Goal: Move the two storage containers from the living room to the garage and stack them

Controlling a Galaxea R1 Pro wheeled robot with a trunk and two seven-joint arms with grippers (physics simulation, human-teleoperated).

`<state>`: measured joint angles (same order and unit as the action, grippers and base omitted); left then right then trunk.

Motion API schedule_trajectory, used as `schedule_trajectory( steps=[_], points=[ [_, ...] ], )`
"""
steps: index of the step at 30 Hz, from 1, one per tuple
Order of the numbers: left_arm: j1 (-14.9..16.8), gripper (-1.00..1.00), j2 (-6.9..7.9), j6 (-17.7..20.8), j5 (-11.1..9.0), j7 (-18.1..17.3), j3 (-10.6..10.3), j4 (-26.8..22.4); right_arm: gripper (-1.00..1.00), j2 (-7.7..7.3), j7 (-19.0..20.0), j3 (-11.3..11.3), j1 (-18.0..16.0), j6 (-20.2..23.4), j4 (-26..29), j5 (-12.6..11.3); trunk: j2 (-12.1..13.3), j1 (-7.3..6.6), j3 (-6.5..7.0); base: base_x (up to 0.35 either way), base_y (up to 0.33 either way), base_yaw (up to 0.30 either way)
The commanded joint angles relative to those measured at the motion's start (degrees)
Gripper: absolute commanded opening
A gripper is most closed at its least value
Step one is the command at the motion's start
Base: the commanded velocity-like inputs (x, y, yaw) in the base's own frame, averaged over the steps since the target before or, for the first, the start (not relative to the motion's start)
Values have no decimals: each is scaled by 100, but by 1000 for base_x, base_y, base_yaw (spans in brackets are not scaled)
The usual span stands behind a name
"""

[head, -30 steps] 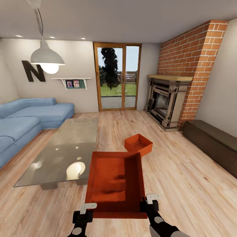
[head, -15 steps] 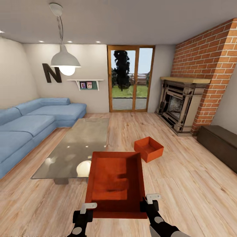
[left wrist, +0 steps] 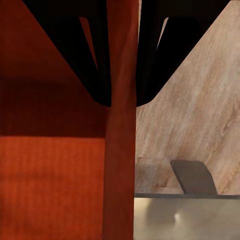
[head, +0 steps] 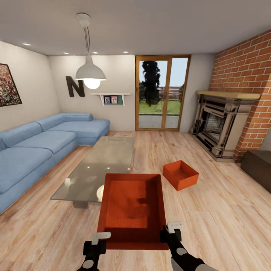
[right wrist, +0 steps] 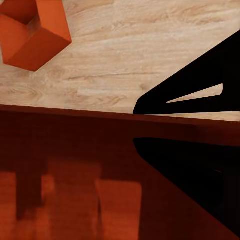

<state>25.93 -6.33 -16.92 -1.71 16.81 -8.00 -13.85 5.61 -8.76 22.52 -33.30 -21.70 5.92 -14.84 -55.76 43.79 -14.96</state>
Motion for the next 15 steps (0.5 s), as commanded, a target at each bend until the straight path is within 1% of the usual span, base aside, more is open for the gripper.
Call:
schedule_trajectory(
  steps=[1, 15],
  points=[
    [8, -100, 0, -48, -23, 59, 97, -195, -100, -23, -310, -221, -2, -46, -12, -143, -5, 0, -6, 0, 0, 39],
    [8, -100, 0, -40, -29, 59, 102, -179, -100, -20, -310, -221, -2, -33, -12, -153, -5, 0, -4, 0, 0, 5]
  ],
)
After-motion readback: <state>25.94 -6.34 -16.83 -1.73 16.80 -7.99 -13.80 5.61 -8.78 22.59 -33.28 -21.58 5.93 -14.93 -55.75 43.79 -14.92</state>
